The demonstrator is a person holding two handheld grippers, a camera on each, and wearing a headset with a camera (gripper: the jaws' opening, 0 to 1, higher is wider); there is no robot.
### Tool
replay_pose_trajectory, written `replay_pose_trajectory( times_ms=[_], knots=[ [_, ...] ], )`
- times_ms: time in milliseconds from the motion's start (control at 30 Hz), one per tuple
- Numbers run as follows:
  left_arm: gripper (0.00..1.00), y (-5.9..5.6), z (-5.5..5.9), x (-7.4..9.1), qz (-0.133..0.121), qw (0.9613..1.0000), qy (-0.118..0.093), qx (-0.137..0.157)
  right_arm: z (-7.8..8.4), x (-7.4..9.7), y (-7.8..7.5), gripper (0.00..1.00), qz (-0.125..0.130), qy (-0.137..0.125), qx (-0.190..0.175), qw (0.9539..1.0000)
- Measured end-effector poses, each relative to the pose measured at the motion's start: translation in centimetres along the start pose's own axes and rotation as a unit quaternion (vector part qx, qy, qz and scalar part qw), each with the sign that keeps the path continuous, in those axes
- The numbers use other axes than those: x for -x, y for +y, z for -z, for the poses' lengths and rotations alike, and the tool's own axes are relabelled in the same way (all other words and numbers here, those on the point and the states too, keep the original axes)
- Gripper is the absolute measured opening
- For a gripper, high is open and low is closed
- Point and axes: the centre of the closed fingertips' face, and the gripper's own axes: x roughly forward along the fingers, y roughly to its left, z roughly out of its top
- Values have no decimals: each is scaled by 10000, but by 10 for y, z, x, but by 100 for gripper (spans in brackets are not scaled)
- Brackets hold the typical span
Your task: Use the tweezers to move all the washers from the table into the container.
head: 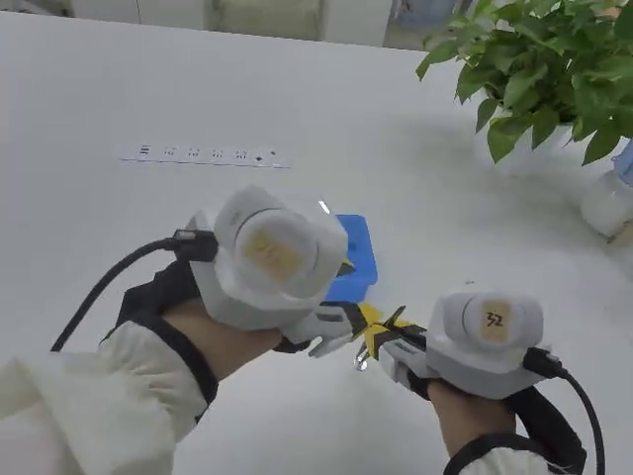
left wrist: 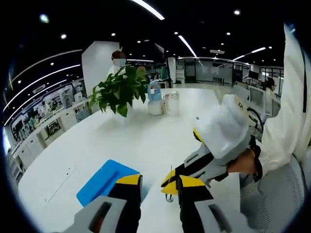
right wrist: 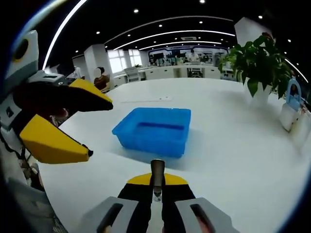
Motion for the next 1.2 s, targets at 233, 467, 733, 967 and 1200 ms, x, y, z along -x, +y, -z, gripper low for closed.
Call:
replay_pose_trajectory(
  times_ms=[233,467,733,967,1200],
  knots=[
    [18,-19,11,-31,637,9977,216,-40,1,0,3,2,-10,-47,16,10000],
    [5,-16,28,-47,691,9965,440,-183,1,-3,3,2,-5,-92,149,9998],
    [0,-17,30,-50,793,9949,405,-473,3,-5,4,2,-75,-43,380,9992],
    [0,-21,33,-44,1215,9879,329,-902,6,-6,11,5,-686,136,684,9952],
    [0,-31,39,-32,2040,9705,222,-1263,13,-4,24,8,-1470,366,1562,9760]
  ],
)
